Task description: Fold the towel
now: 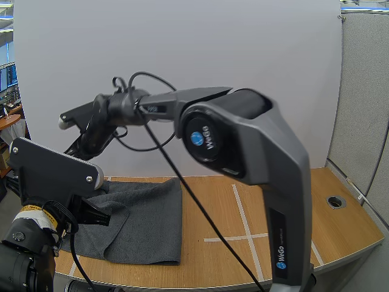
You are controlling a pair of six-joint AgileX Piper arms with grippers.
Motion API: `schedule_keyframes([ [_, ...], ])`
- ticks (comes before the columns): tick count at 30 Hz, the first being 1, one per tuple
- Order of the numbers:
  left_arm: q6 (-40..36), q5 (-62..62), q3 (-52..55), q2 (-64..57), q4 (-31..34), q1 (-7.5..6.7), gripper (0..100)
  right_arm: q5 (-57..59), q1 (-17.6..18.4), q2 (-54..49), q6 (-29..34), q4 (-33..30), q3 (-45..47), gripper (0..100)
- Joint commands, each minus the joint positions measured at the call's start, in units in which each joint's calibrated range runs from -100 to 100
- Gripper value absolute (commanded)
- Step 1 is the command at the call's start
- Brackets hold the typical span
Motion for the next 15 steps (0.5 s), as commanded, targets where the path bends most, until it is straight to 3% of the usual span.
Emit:
schedule_keyframes([
  [1, -0.2, -1.1, 0.4, 0.0, 0.4, 0.00, 0, 7.8, -2.3, -7.1, 0.1, -1.0, -0.5, 0],
  [8, -0.2, -1.1, 0.4, 0.0, 0.4, 0.00, 0, 13.0, -5.0, -14.2, 0.1, -1.3, -0.5, 0],
  [12, -0.2, -1.1, 0.4, 0.0, 0.4, 0.00, 0, 17.5, -5.0, -17.6, 0.1, -8.3, -0.5, 0],
  [15, -0.2, -1.1, 0.4, 0.0, 0.4, 0.00, 0, 19.2, -5.4, -20.5, 6.1, -14.4, -0.5, 0],
])
